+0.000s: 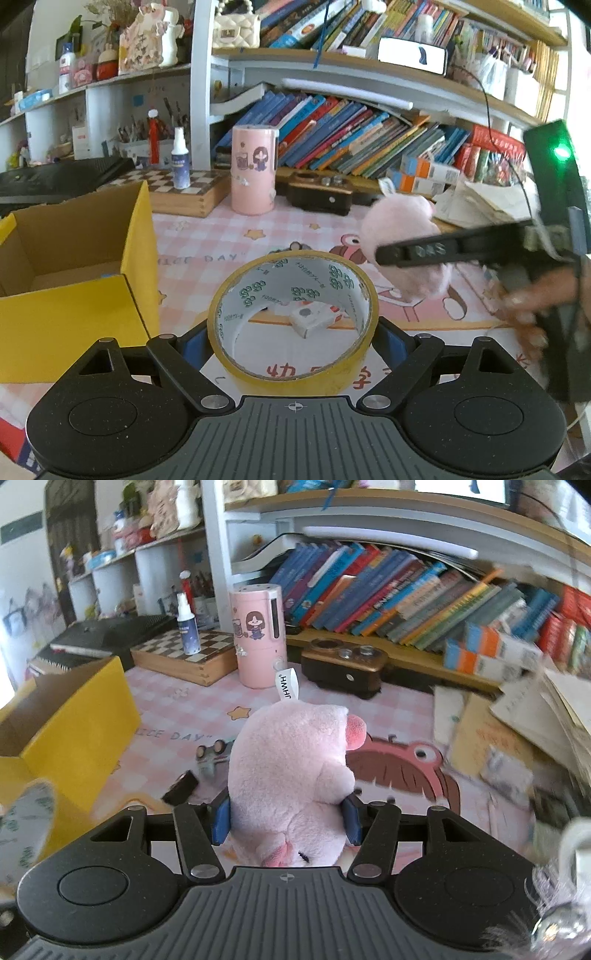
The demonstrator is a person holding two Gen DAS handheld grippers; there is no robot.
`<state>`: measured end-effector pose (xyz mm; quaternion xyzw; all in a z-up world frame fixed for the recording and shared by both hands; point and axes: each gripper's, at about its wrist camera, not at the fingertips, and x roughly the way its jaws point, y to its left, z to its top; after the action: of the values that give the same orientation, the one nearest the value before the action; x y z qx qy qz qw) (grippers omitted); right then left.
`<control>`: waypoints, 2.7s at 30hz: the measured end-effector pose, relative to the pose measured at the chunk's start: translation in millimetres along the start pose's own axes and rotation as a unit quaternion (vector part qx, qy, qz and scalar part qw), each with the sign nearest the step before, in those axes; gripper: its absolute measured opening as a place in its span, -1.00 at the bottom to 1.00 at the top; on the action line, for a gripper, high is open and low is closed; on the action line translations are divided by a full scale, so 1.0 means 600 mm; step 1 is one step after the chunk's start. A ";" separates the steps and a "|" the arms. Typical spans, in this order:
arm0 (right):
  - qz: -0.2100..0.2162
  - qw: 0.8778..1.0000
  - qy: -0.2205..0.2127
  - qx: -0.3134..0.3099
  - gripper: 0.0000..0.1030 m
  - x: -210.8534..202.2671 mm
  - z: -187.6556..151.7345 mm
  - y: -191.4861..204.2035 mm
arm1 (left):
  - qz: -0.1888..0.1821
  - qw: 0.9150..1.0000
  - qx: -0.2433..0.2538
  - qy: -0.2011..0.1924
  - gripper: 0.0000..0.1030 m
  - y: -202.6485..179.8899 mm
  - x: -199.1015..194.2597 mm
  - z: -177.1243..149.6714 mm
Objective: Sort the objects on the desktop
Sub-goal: 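Carry the tape roll and pink pig with both tools toward the yellow box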
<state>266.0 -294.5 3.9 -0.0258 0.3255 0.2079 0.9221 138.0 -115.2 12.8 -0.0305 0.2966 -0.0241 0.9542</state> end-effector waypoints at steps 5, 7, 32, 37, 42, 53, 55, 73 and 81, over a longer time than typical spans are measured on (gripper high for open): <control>-0.011 0.999 0.001 0.031 0.05 -0.052 -0.019 0.024 | -0.006 1.000 -0.009 -0.017 0.75 0.021 -0.024 -0.002; -0.014 0.999 0.002 0.040 0.05 -0.065 -0.025 0.035 | -0.007 1.000 -0.012 -0.022 0.75 0.030 -0.036 -0.006; -0.019 0.999 0.019 0.042 0.05 -0.182 -0.123 0.261 | 0.015 0.999 -0.040 -0.016 0.74 0.179 -0.174 -0.090; -0.017 0.999 0.026 0.038 0.05 -0.193 -0.143 0.298 | 0.018 0.999 -0.044 -0.009 0.74 0.203 -0.194 -0.108; -0.008 0.999 0.039 0.034 0.05 -0.196 -0.164 0.332 | 0.021 0.999 -0.042 0.000 0.74 0.221 -0.212 -0.128; 0.034 0.997 0.073 0.007 0.06 -0.191 -0.198 0.412 | 0.046 0.997 -0.061 0.014 0.74 0.271 -0.253 -0.171; 0.043 0.996 0.078 0.000 0.06 -0.188 -0.201 0.426 | 0.052 0.996 -0.067 0.014 0.74 0.279 -0.260 -0.176; 0.083 0.992 0.077 -0.048 0.06 -0.170 -0.185 0.492 | 0.088 0.991 -0.096 -0.002 0.74 0.333 -0.286 -0.180; 0.078 0.993 0.070 -0.049 0.06 -0.169 -0.173 0.497 | 0.084 0.992 -0.094 -0.010 0.74 0.341 -0.282 -0.173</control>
<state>14.3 -78.3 10.2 -0.0599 0.3794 0.2924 0.8758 -54.6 95.2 8.4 -0.0950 0.2891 0.0847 0.9488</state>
